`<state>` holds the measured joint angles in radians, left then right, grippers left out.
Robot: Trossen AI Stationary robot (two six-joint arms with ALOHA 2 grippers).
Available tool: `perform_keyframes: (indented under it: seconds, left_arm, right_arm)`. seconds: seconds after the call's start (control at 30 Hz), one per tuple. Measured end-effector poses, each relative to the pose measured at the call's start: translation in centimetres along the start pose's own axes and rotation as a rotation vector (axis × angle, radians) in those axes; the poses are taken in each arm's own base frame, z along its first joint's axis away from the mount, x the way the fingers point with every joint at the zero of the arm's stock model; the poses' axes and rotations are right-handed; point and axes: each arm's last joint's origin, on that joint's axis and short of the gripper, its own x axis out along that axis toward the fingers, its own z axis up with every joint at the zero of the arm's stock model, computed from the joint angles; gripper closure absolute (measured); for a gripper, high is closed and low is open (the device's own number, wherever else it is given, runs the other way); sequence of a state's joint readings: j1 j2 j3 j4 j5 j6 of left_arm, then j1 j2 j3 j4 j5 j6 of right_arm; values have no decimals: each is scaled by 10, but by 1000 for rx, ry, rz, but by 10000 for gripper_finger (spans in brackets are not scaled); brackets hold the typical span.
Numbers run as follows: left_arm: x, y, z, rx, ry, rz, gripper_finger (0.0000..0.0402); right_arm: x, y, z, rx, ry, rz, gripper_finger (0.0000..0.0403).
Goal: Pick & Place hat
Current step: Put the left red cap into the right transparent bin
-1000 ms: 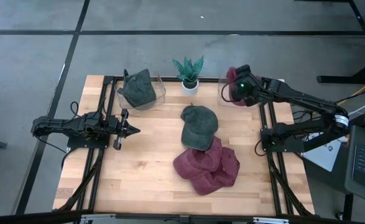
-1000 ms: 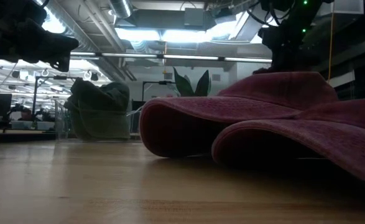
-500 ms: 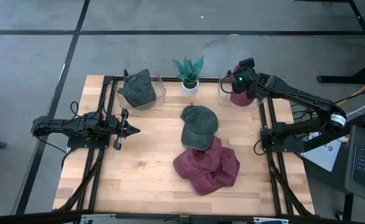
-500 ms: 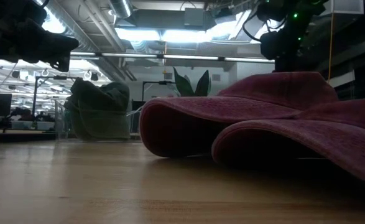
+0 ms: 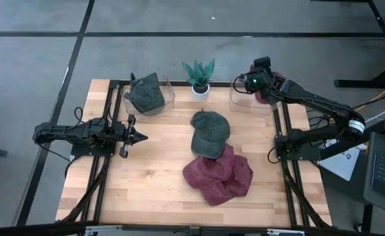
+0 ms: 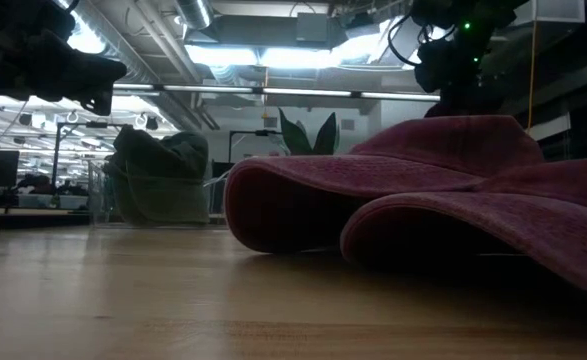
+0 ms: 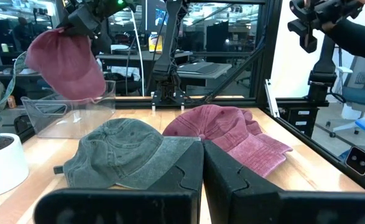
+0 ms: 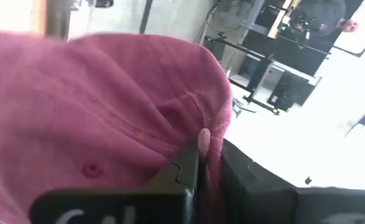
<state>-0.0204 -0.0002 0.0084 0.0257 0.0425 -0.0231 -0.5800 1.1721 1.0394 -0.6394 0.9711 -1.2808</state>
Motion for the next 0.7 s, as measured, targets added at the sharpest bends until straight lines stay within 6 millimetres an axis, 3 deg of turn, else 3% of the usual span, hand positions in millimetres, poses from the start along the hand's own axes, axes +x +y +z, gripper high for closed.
perform_keyframes:
  seconds: [0.27,0.53,0.7]
  left_arm:
    - [0,0,0,0,0,0,396]
    - [0,0,0,0,0,0,396]
    - [0,0,0,0,0,0,396]
  right_arm:
    - [0,12,2,-101,-124,123,372]
    - [7,20,19,-31,-262,247,373]
    - [8,17,23,47,-300,235,371]
